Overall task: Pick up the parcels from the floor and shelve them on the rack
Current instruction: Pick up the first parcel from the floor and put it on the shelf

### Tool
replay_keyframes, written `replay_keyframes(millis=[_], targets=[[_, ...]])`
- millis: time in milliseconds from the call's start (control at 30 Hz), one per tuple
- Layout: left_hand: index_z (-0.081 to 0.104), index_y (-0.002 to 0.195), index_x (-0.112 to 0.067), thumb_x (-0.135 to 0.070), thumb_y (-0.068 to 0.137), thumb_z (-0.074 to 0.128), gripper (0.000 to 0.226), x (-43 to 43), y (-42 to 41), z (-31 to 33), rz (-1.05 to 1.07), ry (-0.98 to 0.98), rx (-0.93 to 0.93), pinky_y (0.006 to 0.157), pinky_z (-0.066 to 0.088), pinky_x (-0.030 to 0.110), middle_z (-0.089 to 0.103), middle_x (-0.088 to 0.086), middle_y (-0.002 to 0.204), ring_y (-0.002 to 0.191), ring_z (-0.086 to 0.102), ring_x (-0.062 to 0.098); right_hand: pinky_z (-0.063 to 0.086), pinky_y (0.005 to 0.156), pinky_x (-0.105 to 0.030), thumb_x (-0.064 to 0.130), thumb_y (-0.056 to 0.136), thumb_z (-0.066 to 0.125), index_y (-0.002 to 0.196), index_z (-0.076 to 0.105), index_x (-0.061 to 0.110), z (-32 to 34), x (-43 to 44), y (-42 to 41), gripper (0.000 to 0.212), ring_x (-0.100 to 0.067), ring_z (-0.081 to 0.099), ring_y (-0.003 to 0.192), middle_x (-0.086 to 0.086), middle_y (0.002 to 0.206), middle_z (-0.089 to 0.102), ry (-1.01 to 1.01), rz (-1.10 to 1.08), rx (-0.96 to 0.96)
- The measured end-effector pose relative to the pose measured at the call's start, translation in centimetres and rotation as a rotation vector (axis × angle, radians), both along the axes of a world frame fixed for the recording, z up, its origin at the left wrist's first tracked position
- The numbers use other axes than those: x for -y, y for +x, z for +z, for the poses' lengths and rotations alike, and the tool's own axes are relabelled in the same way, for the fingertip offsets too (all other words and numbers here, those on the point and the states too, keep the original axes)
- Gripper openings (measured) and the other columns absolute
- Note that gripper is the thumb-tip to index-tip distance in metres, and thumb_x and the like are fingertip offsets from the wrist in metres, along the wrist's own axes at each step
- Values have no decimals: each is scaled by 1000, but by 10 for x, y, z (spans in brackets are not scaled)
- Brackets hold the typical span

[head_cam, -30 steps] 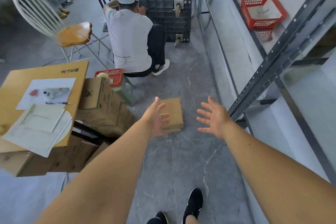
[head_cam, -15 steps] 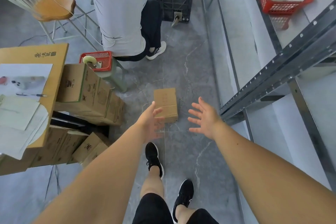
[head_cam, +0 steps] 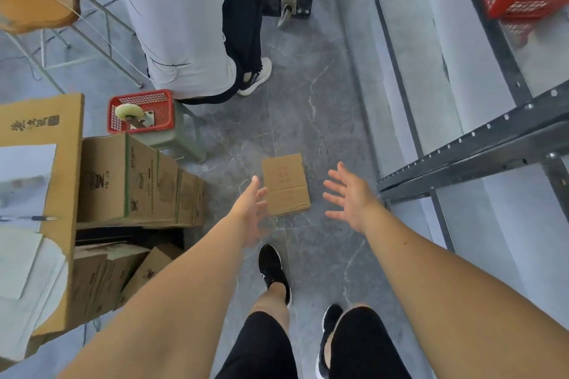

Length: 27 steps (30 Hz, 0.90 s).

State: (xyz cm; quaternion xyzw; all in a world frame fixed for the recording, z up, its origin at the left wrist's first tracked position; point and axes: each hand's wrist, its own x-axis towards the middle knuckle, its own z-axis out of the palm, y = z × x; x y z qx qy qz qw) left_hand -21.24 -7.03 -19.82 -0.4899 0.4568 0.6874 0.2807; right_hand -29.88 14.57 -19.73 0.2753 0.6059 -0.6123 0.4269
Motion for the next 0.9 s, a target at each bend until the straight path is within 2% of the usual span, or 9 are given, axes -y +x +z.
replay_keyframes(millis=[100,300,400,500,667,900], targets=[[48,160,-26,-71,107,32,71,7,-10,-16,-18,-29,22,118,32,57,33,9,175,164,25,32,38,114,-63,66,99,49,148,55,27,-19,8,-7,62,-28,49,142,-2,158,53,37,-3,24],[37,168,-25,-68,107,38,75,12,-24,-63,-61,-98,63,127,26,56,27,7,178,165,23,27,33,119,-64,65,101,46,152,50,26,-73,16,-22,64,-27,44,147,-3,160,49,80,43,95],[37,168,-23,-63,110,38,71,10,-26,-97,-102,-116,113,128,26,52,30,2,178,165,26,22,34,118,-63,64,101,46,152,50,25,-113,14,-24,65,-28,44,147,-4,160,49,100,103,152],[36,168,-23,-60,111,37,68,4,-32,-134,-119,-145,153,125,30,51,32,3,177,163,29,26,38,116,-62,65,101,46,152,50,25,-154,11,-30,65,-29,46,145,-5,159,50,99,109,175],[29,170,-23,-60,110,42,72,-6,-39,-202,-49,-129,187,130,27,56,31,5,177,163,29,27,41,112,-58,67,99,49,150,52,29,-226,8,-35,64,-27,50,141,-3,156,54,133,164,207],[23,171,-28,-65,108,42,76,-11,-53,-291,16,-144,156,132,24,52,23,0,180,165,22,25,40,115,-57,63,101,50,155,45,28,-317,12,-35,64,-24,47,143,1,159,48,172,209,180]])
